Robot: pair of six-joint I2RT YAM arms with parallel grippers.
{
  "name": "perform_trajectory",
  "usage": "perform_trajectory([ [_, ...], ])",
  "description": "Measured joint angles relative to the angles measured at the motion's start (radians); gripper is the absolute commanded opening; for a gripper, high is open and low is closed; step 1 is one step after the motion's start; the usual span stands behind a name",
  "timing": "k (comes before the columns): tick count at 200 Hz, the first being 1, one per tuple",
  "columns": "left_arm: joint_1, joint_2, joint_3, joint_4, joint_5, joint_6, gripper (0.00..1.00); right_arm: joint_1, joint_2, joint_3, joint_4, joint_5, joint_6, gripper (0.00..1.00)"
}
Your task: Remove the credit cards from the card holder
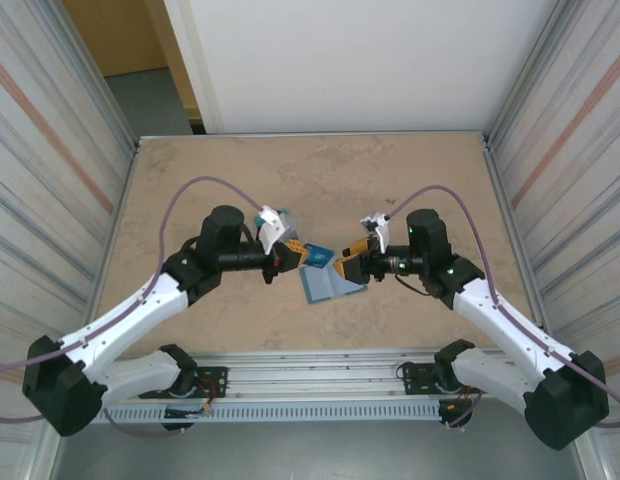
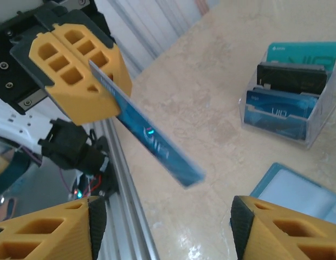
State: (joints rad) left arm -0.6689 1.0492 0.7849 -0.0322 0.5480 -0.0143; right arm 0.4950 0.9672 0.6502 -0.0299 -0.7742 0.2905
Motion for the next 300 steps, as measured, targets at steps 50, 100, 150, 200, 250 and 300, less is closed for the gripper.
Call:
perform_trajectory([
  [50,0.009,-0.075,-0.151,0.301,-0.142,-0.299,0.0,0.0,0.053,-0.116,0.42,0.021,0.264,0.66],
  [100,0.009,-0.074,-0.157,0.43,-0.152,-0.425,0.0,0.027,0.162,-0.087,0.607,0.01,0.354,0.64],
  [150,0.009,-0.052,-0.16,0.509,-0.136,-0.487,0.0,0.043,0.196,-0.057,0.682,-0.008,0.369,0.55],
  [200,0.015,-0.043,-0.171,0.562,-0.107,-0.518,0.0,0.042,0.198,-0.043,0.727,-0.012,0.395,0.22],
  [250,0.043,-0.04,-0.172,0.576,-0.073,-0.542,0.26,0.043,0.186,-0.039,0.73,-0.031,0.404,0.0],
  [300,0.119,-0.074,-0.055,0.287,-0.015,-0.41,0.65,0.046,0.099,-0.005,0.533,-0.034,0.292,0.0],
])
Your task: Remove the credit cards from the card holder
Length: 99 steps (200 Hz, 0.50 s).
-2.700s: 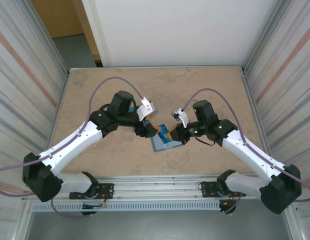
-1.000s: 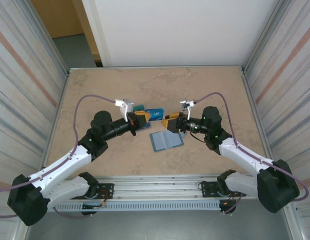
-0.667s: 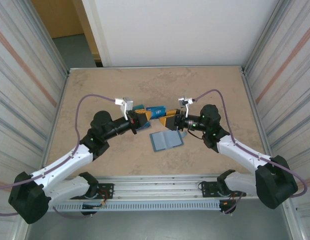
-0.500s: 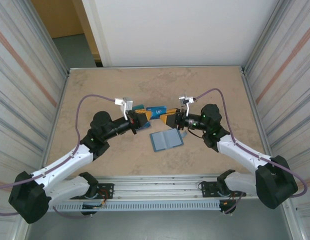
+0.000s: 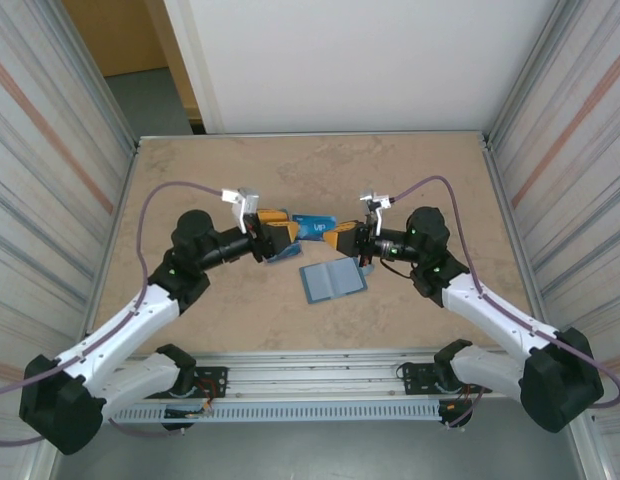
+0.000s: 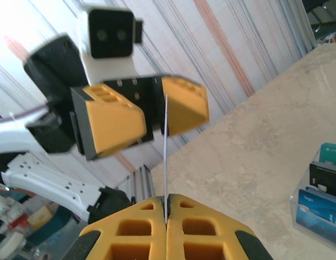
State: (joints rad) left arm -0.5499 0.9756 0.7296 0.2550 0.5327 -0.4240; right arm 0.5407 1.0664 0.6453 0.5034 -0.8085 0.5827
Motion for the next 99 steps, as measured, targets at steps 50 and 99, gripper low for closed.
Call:
perform_trajectory([
  [50,0.0,0.042,0.384,-0.463,0.086,0.314,0.66,0.032,-0.035,0.069,-0.232,-0.027,-0.138,0.0],
  [99,-0.081,0.209,0.52,-0.77,0.118,0.528,0.6,0.078,-0.029,0.101,-0.359,-0.039,-0.212,0.0],
])
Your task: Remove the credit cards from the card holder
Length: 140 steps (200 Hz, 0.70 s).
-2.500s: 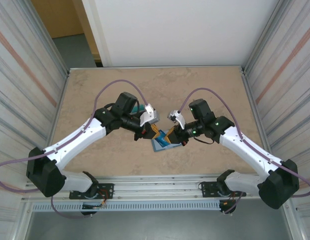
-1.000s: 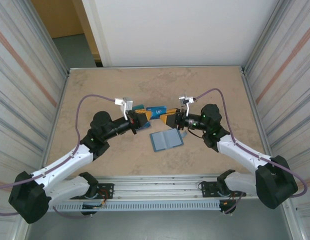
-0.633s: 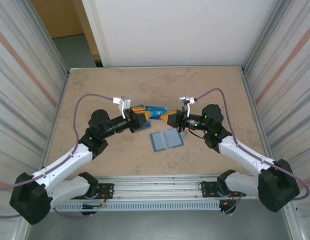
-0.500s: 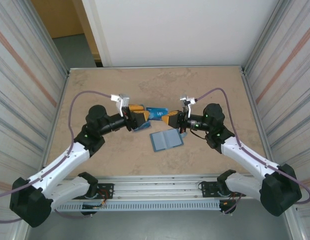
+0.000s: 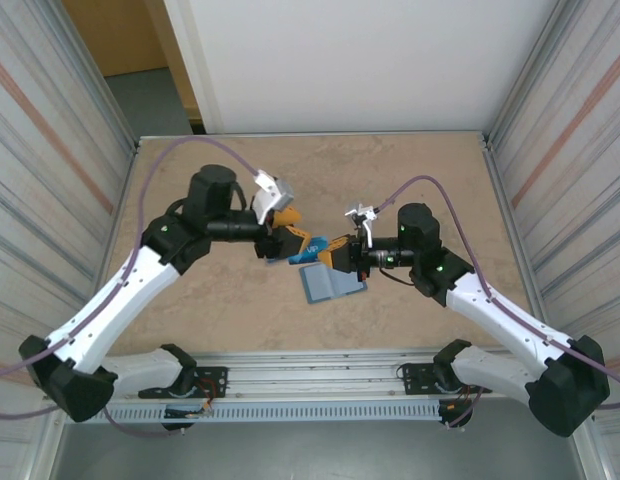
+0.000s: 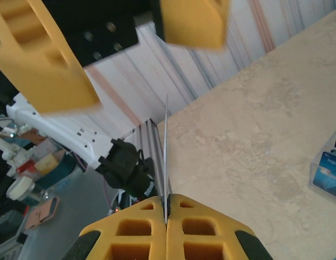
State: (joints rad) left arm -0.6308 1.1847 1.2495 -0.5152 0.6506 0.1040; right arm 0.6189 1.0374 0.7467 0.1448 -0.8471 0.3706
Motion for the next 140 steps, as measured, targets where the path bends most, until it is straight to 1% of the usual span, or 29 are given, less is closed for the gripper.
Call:
perform_trajectory([
  [14,-0.019,0.032,0.018,-0.063,0.005,0.04,0.56,0.004,0.003,0.008,-0.02,-0.008,-0.015,0.0],
  [32,-0.033,0.061,0.046,-0.126,0.013,0.085,0.48,0.007,0.004,0.011,-0.034,-0.015,-0.028,0.01],
  [76,-0.046,0.081,0.075,-0.193,0.031,0.149,0.1,0.016,0.004,0.016,-0.072,-0.023,-0.05,0.02],
  [97,-0.05,0.082,0.077,-0.205,0.044,0.166,0.04,0.016,0.006,0.016,-0.087,-0.019,-0.061,0.03],
  [107,-0.05,0.082,0.077,-0.211,0.046,0.176,0.0,0.016,0.006,0.016,-0.091,-0.019,-0.066,0.05],
  [116,-0.05,0.082,0.077,-0.212,0.048,0.182,0.0,0.016,0.007,0.016,-0.092,-0.018,-0.066,0.1],
  [124,-0.05,0.082,0.077,-0.213,0.048,0.188,0.0,0.016,0.007,0.016,-0.095,-0.018,-0.068,0.17],
  [132,-0.051,0.082,0.077,-0.214,0.048,0.196,0.0,0.017,0.007,0.016,-0.097,-0.012,-0.071,0.29],
  [140,-0.052,0.081,0.076,-0.214,0.044,0.208,0.0,0.016,0.007,0.017,-0.102,-0.007,-0.072,0.45],
])
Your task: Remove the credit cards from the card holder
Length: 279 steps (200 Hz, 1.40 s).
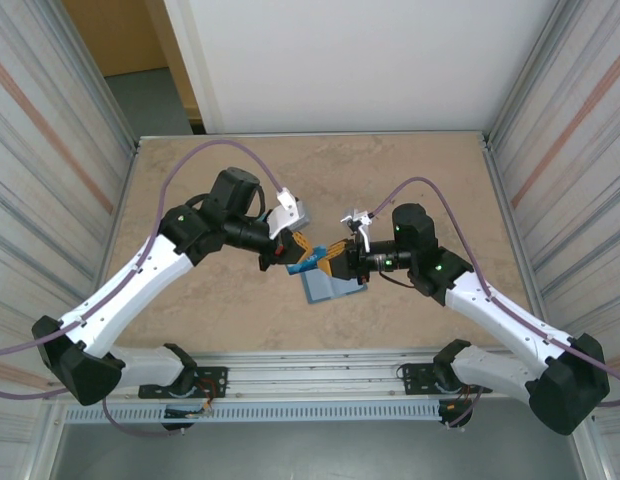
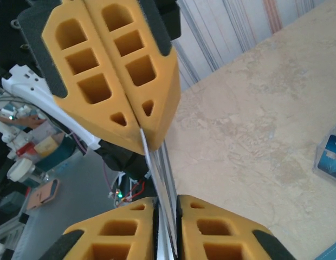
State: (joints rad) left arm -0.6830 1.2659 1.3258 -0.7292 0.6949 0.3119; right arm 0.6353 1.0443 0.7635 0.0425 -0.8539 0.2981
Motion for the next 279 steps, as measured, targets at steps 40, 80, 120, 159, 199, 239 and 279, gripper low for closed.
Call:
perform_trajectory([
  [40,0.005,-0.04,-0.084,0.061,-0.112,0.079,0.0,-0.004,-0.025,0.007,-0.059,0.047,-0.023,0.64],
  [80,0.113,-0.084,-0.232,0.196,-0.196,0.156,0.0,-0.031,-0.128,0.006,-0.145,0.169,-0.031,0.82],
  [120,0.23,-0.017,-0.269,0.297,-0.22,0.225,0.0,-0.091,-0.233,-0.027,-0.175,0.332,0.006,0.99],
  [159,0.271,0.131,-0.263,0.342,-0.218,0.308,0.0,-0.108,-0.267,-0.031,-0.237,0.49,0.034,0.99],
  [199,0.277,0.286,-0.207,0.338,-0.216,0.371,0.0,-0.116,-0.245,-0.018,-0.326,0.657,0.074,0.99],
  [239,0.277,0.377,-0.158,0.328,-0.197,0.405,0.0,-0.126,-0.192,-0.003,-0.351,0.709,0.104,0.99],
  [279,0.278,0.417,-0.142,0.307,-0.19,0.425,0.0,-0.126,-0.177,0.0,-0.366,0.728,0.117,0.99],
])
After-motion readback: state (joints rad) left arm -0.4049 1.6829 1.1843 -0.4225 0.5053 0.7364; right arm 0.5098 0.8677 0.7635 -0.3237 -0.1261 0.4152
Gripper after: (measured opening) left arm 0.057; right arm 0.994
